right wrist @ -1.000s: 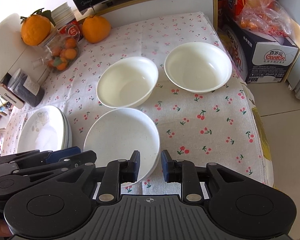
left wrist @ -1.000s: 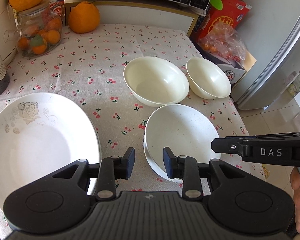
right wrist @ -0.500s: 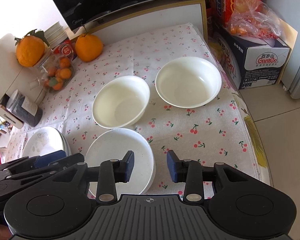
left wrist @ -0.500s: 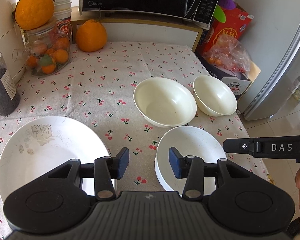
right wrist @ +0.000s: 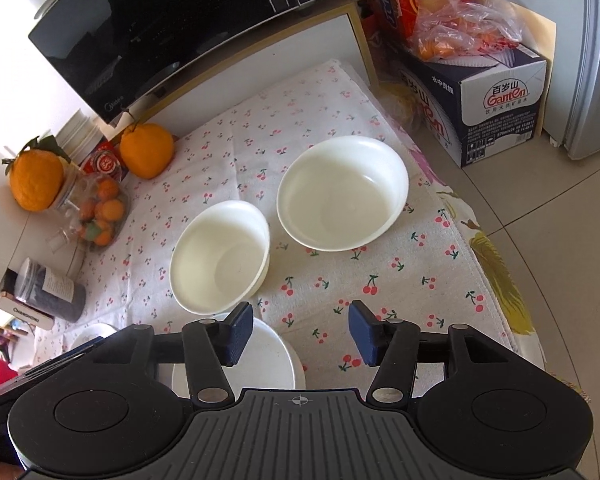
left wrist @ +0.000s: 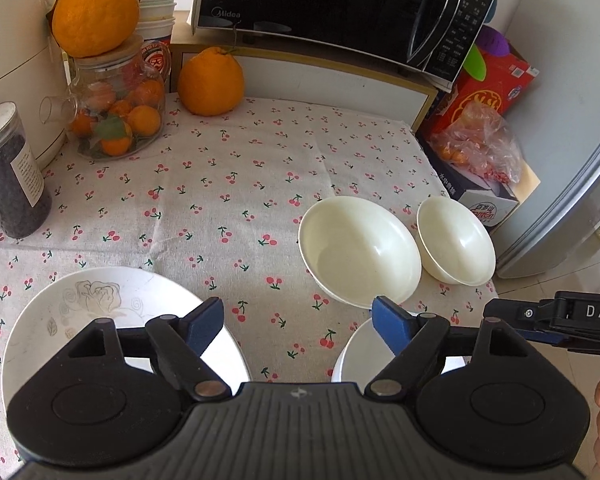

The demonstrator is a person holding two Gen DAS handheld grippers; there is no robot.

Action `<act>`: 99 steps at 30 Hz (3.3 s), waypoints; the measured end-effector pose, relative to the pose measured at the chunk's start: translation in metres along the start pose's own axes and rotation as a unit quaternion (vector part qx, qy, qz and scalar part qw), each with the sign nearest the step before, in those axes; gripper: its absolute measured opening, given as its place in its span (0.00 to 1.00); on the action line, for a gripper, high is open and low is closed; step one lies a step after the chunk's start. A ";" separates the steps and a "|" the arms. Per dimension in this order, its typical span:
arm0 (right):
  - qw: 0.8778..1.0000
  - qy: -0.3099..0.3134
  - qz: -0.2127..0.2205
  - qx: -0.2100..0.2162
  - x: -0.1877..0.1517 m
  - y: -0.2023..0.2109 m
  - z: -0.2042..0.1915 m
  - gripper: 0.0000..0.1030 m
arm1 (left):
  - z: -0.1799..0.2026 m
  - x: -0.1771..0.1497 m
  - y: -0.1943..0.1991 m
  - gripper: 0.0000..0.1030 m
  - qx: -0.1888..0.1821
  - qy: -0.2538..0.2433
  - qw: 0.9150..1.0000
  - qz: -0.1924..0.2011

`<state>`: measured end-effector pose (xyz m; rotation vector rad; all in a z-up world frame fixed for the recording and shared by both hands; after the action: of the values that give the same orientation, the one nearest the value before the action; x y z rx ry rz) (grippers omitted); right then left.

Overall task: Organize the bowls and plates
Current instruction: 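Open both tools to release the white bowl rim, then move both open tools to a second white bowl, then close both tools on the rim of the second white bowl, then lift the second bowl and carry it over the first bowl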

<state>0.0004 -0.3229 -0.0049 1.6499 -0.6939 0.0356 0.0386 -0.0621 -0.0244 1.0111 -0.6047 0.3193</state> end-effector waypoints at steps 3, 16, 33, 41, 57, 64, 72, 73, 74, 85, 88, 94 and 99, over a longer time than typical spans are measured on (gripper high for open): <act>1.000 -0.008 -0.006 0.000 0.004 -0.005 0.000 0.58 | -0.001 0.004 -0.005 0.84 0.011 -0.004 1.000 -0.002; 0.999 -0.028 -0.044 0.013 0.020 -0.041 -0.018 0.64 | -0.016 0.028 -0.039 0.89 0.004 0.018 1.000 -0.022; 0.999 -0.016 -0.047 0.018 0.031 -0.070 -0.042 0.40 | -0.019 0.031 -0.066 0.45 -0.016 0.008 0.999 -0.043; 0.999 -0.007 -0.045 0.006 0.031 -0.074 -0.044 0.31 | -0.022 0.031 -0.071 0.37 -0.024 0.012 0.999 -0.043; 0.999 0.006 -0.042 -0.002 0.030 -0.077 -0.047 0.16 | -0.022 0.030 -0.076 0.21 -0.031 0.006 0.998 -0.049; 0.999 0.016 -0.035 -0.004 0.029 -0.075 -0.049 0.09 | -0.020 0.030 -0.074 0.12 -0.040 0.002 0.998 -0.044; 1.000 0.026 -0.017 -0.001 0.030 -0.064 -0.051 0.10 | -0.017 0.032 -0.064 0.11 -0.049 0.001 0.998 -0.028; 1.000 0.027 -0.013 0.000 0.031 -0.062 -0.052 0.10 | -0.016 0.032 -0.062 0.11 -0.049 -0.002 0.998 -0.026; 1.000 0.029 -0.009 0.001 0.031 -0.060 -0.052 0.10 | -0.015 0.032 -0.061 0.11 -0.049 -0.004 0.999 -0.023; 0.998 0.049 0.027 0.011 0.029 -0.033 -0.056 0.10 | -0.005 0.033 -0.041 0.11 -0.045 -0.012 0.999 0.006; 0.998 0.053 0.029 0.012 0.025 -0.029 -0.055 0.11 | -0.002 0.030 -0.037 0.11 -0.041 -0.017 0.999 0.009; 0.997 0.062 0.044 0.012 0.018 -0.016 -0.054 0.11 | 0.003 0.024 -0.027 0.11 -0.045 -0.019 0.999 0.015; 0.996 0.072 0.049 0.014 0.013 -0.007 -0.052 0.11 | 0.006 0.019 -0.018 0.11 -0.052 -0.019 0.998 0.020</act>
<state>0.0325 -0.2804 0.0055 1.6214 -0.6661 0.2335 0.0611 -0.0764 -0.0233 0.9082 -0.6696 0.3027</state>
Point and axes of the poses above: each gripper's, at about its wrist camera, not at the fingertips, and y roughly against the way its jaws point, z to its right, x to its top, the point moved 1 cm from there along -y, roughly the way its jaws point, and after that the axes turned 13 degrees about -x, right-handed, at the moved point
